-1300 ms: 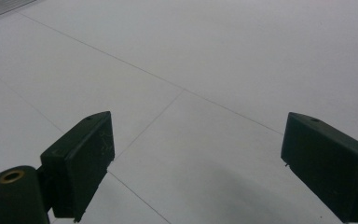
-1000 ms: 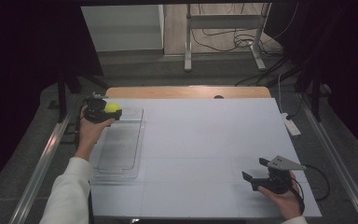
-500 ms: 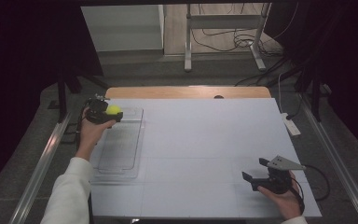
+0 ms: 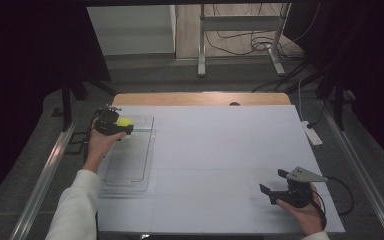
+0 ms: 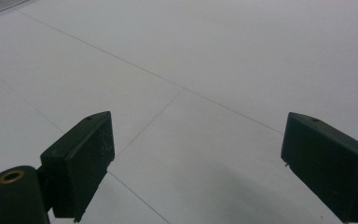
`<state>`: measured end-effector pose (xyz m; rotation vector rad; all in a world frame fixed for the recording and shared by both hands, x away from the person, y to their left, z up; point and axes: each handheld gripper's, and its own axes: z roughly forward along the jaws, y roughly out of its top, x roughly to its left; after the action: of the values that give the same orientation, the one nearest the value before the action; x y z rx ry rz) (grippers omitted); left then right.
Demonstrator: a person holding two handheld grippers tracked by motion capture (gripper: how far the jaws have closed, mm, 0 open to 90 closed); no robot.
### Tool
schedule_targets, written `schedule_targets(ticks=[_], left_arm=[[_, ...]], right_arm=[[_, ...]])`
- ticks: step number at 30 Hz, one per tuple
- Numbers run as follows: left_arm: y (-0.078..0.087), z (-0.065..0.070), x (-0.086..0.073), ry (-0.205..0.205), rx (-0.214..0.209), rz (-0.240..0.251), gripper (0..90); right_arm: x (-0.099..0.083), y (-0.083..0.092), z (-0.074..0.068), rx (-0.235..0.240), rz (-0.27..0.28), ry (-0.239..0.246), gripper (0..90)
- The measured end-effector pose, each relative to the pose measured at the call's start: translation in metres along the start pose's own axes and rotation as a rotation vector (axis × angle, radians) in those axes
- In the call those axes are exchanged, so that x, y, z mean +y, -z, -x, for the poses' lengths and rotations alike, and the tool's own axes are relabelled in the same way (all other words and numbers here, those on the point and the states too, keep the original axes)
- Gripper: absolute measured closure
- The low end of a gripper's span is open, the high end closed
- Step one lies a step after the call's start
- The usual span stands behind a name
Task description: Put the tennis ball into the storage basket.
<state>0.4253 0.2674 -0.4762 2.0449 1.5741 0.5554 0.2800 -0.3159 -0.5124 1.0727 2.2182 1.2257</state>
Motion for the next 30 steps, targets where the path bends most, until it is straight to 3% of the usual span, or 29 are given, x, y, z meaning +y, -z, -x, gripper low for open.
schedule_targets(ticks=[30], left_arm=[[-0.024, 0.011, -0.002, -0.044, 0.049, -0.115, 25.9]], right_arm=[[-0.001, 0.000, 0.002, 0.002, 0.001, 0.000, 9.7]])
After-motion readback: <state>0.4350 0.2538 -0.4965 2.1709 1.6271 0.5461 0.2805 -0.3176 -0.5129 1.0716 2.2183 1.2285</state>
